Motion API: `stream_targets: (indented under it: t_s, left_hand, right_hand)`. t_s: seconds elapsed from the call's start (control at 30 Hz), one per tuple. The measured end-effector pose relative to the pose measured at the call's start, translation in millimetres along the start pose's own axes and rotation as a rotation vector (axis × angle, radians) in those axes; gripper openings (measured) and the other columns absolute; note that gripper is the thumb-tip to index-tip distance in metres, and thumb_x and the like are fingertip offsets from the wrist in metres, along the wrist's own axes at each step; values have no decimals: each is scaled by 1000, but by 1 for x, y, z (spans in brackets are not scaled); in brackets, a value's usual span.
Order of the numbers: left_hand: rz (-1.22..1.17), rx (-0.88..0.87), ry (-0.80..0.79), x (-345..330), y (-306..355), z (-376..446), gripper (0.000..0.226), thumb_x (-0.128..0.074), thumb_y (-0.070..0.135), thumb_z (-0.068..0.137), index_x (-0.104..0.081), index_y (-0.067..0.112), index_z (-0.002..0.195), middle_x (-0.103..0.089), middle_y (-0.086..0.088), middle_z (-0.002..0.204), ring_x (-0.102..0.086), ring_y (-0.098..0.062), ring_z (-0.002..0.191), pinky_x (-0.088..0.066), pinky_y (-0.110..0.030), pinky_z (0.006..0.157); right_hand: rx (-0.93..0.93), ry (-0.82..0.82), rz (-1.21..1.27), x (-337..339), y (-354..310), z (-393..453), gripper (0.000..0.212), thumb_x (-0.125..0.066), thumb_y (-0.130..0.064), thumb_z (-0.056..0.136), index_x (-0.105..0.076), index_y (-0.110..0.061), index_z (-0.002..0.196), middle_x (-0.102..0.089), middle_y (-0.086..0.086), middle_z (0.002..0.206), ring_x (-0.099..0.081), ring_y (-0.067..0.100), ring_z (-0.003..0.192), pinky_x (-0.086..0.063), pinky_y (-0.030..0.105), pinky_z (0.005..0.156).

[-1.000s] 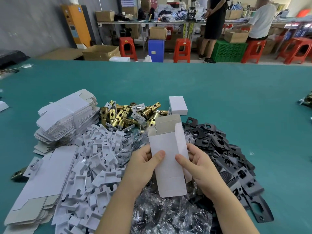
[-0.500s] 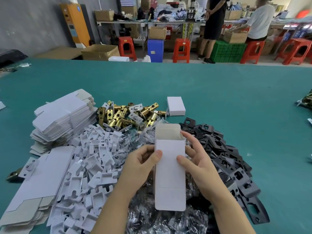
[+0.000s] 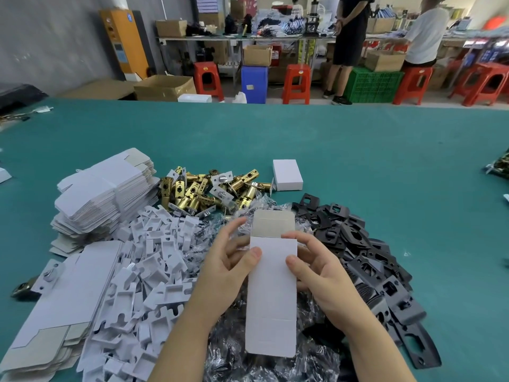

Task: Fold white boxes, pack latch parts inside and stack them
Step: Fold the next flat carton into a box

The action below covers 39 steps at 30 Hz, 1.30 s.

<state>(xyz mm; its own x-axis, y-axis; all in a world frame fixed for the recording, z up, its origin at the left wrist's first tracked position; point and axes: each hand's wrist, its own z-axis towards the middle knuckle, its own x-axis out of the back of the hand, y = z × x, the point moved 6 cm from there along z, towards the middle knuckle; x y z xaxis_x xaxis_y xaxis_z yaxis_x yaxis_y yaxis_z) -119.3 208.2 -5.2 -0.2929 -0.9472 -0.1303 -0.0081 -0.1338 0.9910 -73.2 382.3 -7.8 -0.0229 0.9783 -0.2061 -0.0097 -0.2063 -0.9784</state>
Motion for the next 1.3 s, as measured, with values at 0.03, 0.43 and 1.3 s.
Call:
stream_targets:
  t_s: [0.03, 0.43, 1.3]
  left_hand:
    - [12, -28, 23, 2, 1, 0, 57, -78, 39, 83, -55, 48, 134, -71, 11, 119, -72, -16, 105, -61, -31, 78]
    - [159, -50, 32, 5, 4, -1, 18, -71, 38, 87, -77, 34, 103, -75, 6, 101, -71, -12, 91, -58, -25, 69]
    - [191, -114, 60, 6, 8, 0, 26, -68, 53, 80, -81, 33, 91, -73, 12, 111, -68, -11, 105, -57, -23, 81]
  right_hand:
    - [-2, -4, 4, -1, 0, 0, 28, -67, -25, 95, -66, -31, 122, -72, 7, 119, -73, 27, 103, -62, 36, 74]
    - [-19, 25, 15, -6, 0, -2, 32, -65, -27, 91, -69, -33, 122, -72, 7, 120, -72, 28, 104, -62, 38, 75]
    - [15, 148, 55, 3, 5, 1, 18, -76, -28, 81, -78, -22, 98, -66, -15, 134, -75, 28, 96, -63, 34, 63]
